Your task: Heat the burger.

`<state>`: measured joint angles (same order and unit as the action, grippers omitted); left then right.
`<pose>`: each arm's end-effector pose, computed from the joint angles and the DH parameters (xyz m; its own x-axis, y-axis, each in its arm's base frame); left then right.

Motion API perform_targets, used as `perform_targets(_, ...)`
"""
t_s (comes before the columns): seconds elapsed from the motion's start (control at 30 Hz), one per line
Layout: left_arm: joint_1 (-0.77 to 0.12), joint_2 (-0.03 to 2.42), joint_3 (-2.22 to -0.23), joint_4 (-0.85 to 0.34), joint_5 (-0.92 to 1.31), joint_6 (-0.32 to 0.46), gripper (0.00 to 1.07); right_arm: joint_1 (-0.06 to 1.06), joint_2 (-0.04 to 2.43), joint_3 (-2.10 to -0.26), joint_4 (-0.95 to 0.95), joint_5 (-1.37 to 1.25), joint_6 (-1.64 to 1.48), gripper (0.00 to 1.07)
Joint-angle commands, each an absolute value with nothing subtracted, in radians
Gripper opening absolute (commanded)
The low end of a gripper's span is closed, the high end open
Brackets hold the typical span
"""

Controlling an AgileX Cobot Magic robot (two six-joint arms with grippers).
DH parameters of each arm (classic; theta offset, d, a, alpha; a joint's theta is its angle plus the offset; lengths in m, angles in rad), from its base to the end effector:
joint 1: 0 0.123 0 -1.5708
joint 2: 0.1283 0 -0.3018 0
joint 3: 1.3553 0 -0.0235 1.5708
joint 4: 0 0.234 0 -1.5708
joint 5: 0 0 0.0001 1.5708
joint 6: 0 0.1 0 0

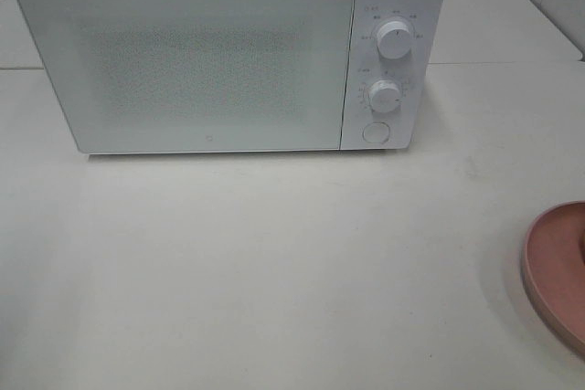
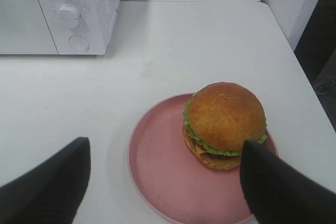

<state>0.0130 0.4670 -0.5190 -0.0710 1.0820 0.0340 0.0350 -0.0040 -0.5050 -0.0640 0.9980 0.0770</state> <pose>0.0373 -0.0058 0.2672 -0.8085 -0.0099 -0.5884 0.0244 0.9984 -0.0503 -0.0269 -0.0063 0.2722 -0.3890 0.0286 -0.9208 0.0310 0.9994 0.0180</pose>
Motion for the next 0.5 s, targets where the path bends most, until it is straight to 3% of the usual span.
perform_targets(0.03, 0.014, 0.416, -0.515, -0.068, 1.069, 0.026, 1.01, 0.03, -0.031, -0.503, -0.063, 0.998, 0.068, 0.76)
perform_targets(0.5, 0.014, -0.035, -0.515, -0.069, 1.067, 0.026, 1.01, 0.03, -0.031, -0.503, -0.063, 0.998, 0.068, 0.76)
